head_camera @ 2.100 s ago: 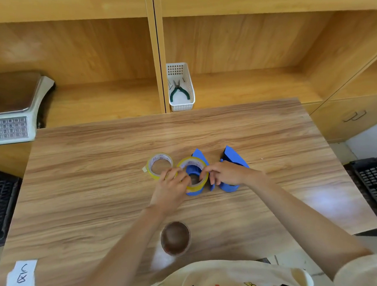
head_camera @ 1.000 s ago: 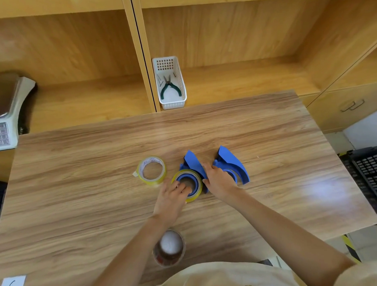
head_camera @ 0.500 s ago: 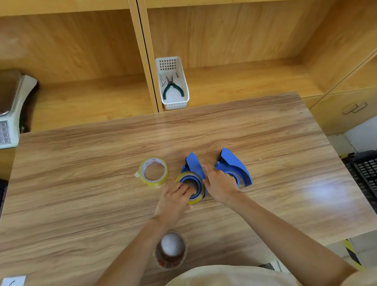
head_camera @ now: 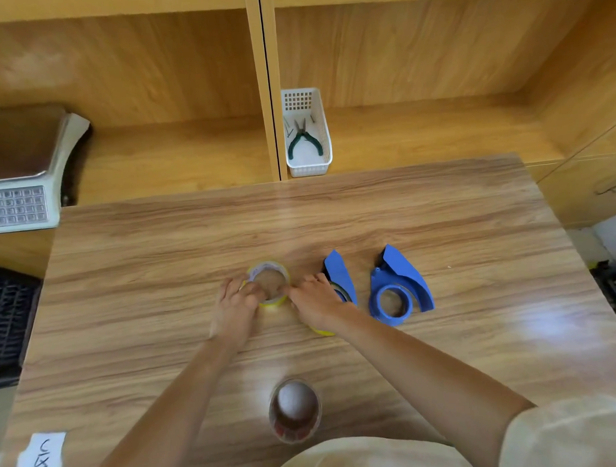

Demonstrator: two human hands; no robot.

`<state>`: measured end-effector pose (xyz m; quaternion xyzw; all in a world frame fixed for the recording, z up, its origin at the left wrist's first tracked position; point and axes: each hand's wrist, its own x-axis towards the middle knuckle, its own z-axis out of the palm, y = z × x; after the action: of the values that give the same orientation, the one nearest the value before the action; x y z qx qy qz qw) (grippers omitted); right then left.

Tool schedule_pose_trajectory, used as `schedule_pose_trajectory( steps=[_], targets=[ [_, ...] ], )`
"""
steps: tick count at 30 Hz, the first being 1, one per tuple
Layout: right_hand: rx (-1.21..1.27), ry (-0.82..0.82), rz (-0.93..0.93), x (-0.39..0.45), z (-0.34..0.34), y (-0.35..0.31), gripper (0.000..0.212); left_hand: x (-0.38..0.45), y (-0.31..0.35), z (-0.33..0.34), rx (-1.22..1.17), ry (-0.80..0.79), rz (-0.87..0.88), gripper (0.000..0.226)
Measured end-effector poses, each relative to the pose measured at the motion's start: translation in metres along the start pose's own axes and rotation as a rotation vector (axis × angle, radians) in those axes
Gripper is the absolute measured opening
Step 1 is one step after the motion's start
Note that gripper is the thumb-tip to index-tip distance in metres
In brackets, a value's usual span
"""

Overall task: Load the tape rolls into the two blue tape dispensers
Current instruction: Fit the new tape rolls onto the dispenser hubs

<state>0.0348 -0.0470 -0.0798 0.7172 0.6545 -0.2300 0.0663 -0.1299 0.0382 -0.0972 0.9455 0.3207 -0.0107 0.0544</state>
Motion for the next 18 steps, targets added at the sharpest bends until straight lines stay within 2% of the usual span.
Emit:
schedule_pose_trajectory(
  steps=[3, 7, 11, 14, 18],
  targets=[
    [-0.001, 0.012, 0.017, -0.002, 0.005, 0.0, 0.052, -0.003, 0.004, 0.0, 0.032, 0.026, 0.028, 0.025],
    [0.026, 0.03, 0.028, -0.008, -0.001, 0.008, 0.05, -0.001, 0.011, -0.005, 0.022, 0.055, 0.054, 0.035],
    [0.111, 0.184, 0.06, -0.016, -0.026, 0.023, 0.044, 0.012, 0.022, -0.023, -0.038, 0.171, 0.051, 0.035],
    [0.157, 0.335, 0.068, -0.031, -0.05, 0.042, 0.03, 0.03, 0.036, -0.044, -0.07, 0.219, 0.065, 0.036],
    [0.153, 0.485, 0.11, -0.062, -0.069, 0.075, 0.02, 0.056, 0.069, -0.071, -0.066, 0.281, 0.164, 0.029]
  ],
)
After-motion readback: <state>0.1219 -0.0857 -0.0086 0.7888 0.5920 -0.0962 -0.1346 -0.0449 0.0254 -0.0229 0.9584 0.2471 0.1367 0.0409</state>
